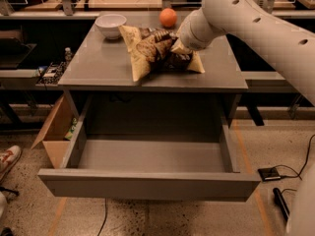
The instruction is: Pick brown chip bag from top drawer and place on counter
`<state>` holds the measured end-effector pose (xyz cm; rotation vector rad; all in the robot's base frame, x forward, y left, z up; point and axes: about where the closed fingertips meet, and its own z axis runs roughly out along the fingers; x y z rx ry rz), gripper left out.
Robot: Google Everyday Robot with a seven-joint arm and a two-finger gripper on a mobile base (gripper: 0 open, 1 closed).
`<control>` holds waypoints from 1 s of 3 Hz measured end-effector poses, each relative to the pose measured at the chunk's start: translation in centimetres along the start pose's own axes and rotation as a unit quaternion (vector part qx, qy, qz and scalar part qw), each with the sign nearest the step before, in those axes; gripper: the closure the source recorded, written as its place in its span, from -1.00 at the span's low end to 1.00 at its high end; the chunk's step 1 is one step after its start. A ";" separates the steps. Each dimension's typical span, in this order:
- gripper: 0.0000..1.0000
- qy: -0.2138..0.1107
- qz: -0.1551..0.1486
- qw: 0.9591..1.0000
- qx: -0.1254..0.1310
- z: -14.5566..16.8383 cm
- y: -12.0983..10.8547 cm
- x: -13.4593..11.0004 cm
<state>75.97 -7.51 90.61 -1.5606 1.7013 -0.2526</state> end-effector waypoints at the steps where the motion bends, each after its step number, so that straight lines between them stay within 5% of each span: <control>1: 0.19 0.000 0.000 1.000 -0.002 0.2 0.1 -0.1; 3: -0.74 -0.001 -0.001 1.000 -0.005 0.5 0.4 -0.2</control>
Offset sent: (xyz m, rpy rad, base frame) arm 0.0002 0.0015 -0.0015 -0.0003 0.0022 0.0022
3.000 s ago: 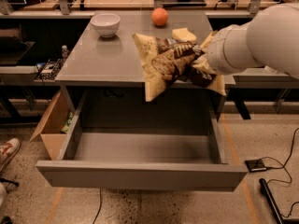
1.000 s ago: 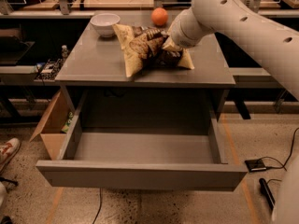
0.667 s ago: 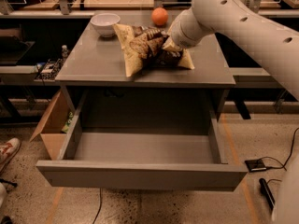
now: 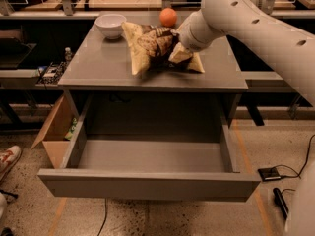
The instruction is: Pick brown chip bag from top drawer and place on counter
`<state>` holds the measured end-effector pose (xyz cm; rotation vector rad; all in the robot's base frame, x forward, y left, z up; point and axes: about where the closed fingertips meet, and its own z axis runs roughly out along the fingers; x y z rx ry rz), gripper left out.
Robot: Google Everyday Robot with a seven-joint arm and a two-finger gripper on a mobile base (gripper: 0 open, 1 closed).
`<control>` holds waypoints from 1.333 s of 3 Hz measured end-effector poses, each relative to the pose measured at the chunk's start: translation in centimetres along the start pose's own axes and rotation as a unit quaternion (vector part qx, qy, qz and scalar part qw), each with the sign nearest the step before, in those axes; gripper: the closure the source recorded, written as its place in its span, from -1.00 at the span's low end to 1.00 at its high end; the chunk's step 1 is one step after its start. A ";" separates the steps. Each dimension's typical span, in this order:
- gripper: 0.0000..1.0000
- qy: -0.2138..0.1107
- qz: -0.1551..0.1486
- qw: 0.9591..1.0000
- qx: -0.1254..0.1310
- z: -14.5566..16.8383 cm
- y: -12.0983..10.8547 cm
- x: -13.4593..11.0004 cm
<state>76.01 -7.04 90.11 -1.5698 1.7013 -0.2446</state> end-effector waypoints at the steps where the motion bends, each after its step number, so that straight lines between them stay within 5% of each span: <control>1: -1.00 -0.007 0.010 1.000 0.011 -0.7 -0.7 0.2; 3: -1.00 0.010 0.058 0.995 0.075 -4.2 -3.2 3.6; 4: -1.00 0.030 0.100 0.989 0.108 -6.3 -3.8 6.7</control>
Offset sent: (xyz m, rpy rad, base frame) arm 0.0029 -0.0509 0.0476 0.0839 -0.1121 -0.1322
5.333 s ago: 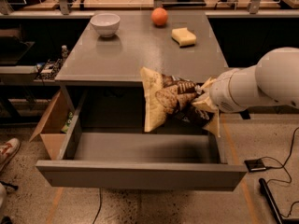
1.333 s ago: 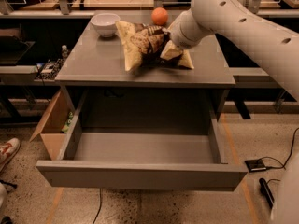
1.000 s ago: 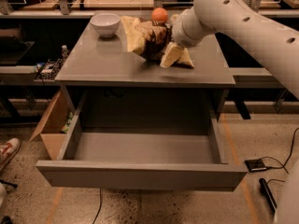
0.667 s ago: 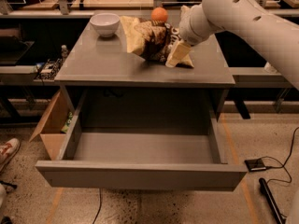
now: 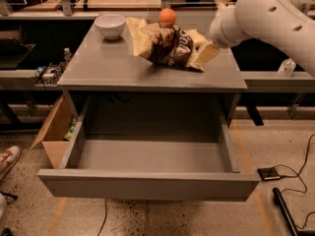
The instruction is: Pick brown chip bag from top drawer and place on counter
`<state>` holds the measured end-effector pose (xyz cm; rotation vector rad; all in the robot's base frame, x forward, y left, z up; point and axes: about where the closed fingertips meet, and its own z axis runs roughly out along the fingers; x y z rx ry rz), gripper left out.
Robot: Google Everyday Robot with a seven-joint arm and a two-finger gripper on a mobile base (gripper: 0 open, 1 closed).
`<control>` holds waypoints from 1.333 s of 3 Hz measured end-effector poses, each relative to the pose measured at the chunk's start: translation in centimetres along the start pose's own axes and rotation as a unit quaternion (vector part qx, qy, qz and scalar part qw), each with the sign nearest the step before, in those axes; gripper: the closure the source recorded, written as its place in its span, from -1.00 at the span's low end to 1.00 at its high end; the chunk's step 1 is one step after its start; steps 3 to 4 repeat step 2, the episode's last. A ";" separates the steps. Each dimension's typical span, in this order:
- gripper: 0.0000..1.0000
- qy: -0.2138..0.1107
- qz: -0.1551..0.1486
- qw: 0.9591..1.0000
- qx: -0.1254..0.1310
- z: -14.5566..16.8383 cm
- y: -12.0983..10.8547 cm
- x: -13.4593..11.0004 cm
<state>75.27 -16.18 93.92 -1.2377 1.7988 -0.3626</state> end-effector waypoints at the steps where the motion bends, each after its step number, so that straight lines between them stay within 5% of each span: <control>1: -1.00 0.021 0.037 0.998 0.040 -2.2 -1.5 2.8; 2: -1.00 0.033 0.068 0.993 0.086 -5.0 -3.0 5.1; 4: -1.00 0.033 0.068 0.993 0.086 -5.0 -3.0 5.1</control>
Offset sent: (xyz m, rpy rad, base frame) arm -0.0486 -0.1142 0.0397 0.0873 -0.1556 -0.3363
